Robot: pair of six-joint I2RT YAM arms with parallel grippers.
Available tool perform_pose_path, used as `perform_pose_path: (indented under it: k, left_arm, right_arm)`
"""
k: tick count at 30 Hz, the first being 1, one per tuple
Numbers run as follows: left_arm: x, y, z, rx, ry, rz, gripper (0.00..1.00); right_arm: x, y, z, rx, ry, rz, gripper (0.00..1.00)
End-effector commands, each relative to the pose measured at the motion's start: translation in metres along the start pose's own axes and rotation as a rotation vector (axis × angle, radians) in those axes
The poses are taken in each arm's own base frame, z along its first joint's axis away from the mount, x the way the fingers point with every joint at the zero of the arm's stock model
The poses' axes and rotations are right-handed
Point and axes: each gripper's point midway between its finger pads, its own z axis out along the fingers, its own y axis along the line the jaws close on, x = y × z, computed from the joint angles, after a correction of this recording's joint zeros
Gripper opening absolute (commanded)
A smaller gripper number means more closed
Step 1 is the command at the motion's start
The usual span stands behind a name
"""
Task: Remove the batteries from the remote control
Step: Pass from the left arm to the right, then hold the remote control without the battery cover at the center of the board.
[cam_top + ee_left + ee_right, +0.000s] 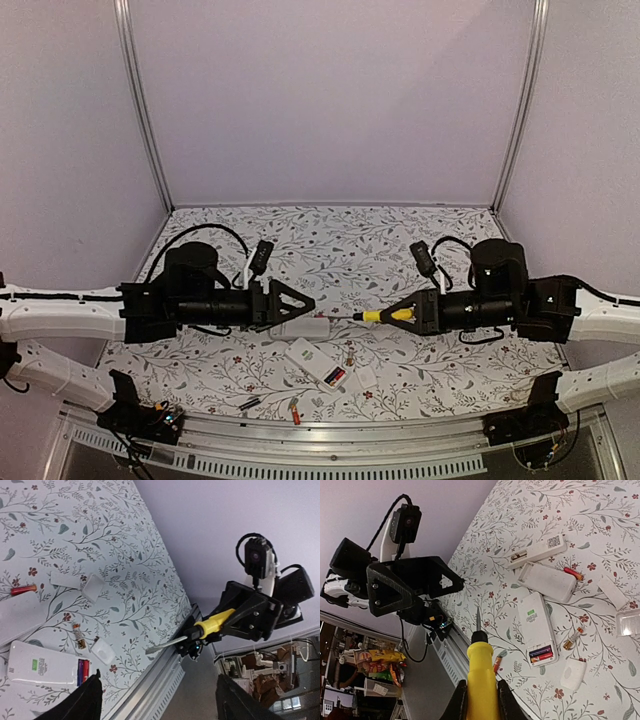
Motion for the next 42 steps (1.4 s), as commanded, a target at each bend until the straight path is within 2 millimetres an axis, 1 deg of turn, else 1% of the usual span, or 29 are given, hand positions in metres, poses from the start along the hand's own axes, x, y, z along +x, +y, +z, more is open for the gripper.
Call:
perform_pose_path:
  k: [1, 3, 5, 8, 11, 15, 20, 24, 30, 35, 42]
  left_arm:
    - [0.020, 0.064, 0.007, -0.245, 0.086, -0.007, 0.78]
    - [0.029, 0.084, 0.009, -0.310, 0.127, 0.010, 0.78]
    - [0.032, 0.098, 0.012, -0.364, 0.155, 0.031, 0.79]
    - [0.037, 0.121, 0.012, -0.474, 0.217, 0.083, 0.81]
    - [0.037, 0.133, 0.015, -0.536, 0.266, 0.154, 0.82]
    - [0.040, 0.142, 0.024, -0.559, 0.328, 0.235, 0.83]
    - [0.053, 0.164, 0.031, -0.610, 0.420, 0.277, 0.82]
    - [0.056, 0.171, 0.036, -0.624, 0.454, 0.305, 0.81]
    - [0.055, 0.176, 0.042, -0.631, 0.477, 0.335, 0.81]
    - [0.060, 0.180, 0.043, -0.629, 0.507, 0.338, 0.74]
    - [0.066, 0.186, 0.041, -0.639, 0.542, 0.356, 0.70]
  right_arm:
    - [0.051, -0.056, -0.006, 0.223, 0.208, -0.054, 0.00]
    - [0.061, -0.063, -0.004, 0.240, 0.261, -0.073, 0.00]
    - [0.068, -0.069, -0.001, 0.259, 0.297, -0.087, 0.00]
    - [0.069, -0.074, 0.003, 0.282, 0.324, -0.115, 0.00]
    - [0.070, -0.078, 0.006, 0.303, 0.343, -0.138, 0.00]
    - [0.075, -0.081, 0.014, 0.301, 0.389, -0.149, 0.00]
    - [0.072, -0.081, 0.021, 0.284, 0.407, -0.161, 0.00]
    - [0.069, -0.082, 0.024, 0.267, 0.420, -0.157, 0.00]
    - [0.066, -0.077, 0.026, 0.233, 0.436, -0.163, 0.00]
    - [0.064, -0.077, 0.029, 0.231, 0.440, -0.167, 0.00]
    - [0.059, -0.084, 0.033, 0.264, 0.434, -0.176, 0.00]
